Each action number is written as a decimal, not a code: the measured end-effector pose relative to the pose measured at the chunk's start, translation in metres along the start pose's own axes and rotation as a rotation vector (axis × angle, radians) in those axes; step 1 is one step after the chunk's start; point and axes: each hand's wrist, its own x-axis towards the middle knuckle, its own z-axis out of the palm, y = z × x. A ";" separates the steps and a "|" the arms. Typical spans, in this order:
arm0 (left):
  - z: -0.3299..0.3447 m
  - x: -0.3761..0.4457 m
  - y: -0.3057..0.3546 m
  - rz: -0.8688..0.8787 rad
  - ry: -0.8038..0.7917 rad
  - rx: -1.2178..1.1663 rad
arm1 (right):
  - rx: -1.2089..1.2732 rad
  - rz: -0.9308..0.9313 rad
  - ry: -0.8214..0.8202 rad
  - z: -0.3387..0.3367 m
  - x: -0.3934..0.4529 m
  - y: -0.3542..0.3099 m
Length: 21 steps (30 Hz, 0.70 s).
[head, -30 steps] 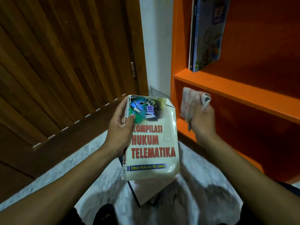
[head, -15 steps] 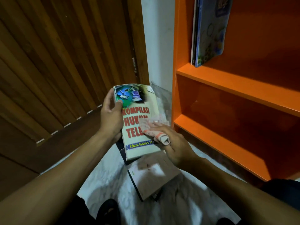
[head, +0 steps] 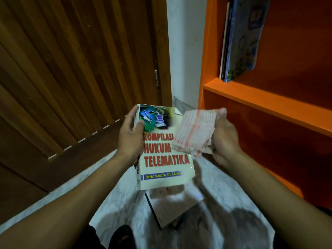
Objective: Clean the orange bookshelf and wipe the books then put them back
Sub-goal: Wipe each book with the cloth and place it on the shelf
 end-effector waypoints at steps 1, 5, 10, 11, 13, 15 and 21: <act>0.004 -0.004 -0.001 -0.005 -0.029 -0.001 | 0.008 -0.040 0.057 0.004 0.006 -0.004; 0.024 -0.014 -0.009 0.008 -0.129 -0.011 | -0.252 -0.404 0.102 0.029 0.006 -0.007; 0.041 -0.006 -0.013 -0.061 -0.048 -0.169 | -0.592 -0.416 -0.222 0.052 -0.021 0.039; 0.039 -0.001 -0.013 -0.095 -0.004 -0.236 | -0.639 -0.448 -0.229 0.053 -0.026 0.047; 0.032 0.009 -0.011 -0.129 0.062 -0.310 | -0.637 -0.415 -0.257 0.050 -0.033 0.058; 0.023 0.018 -0.006 -0.126 0.116 -0.322 | -0.579 -0.397 -0.317 0.043 -0.042 0.063; -0.006 0.030 0.003 -0.069 0.254 -0.278 | -0.444 -0.385 -0.549 0.025 -0.056 0.072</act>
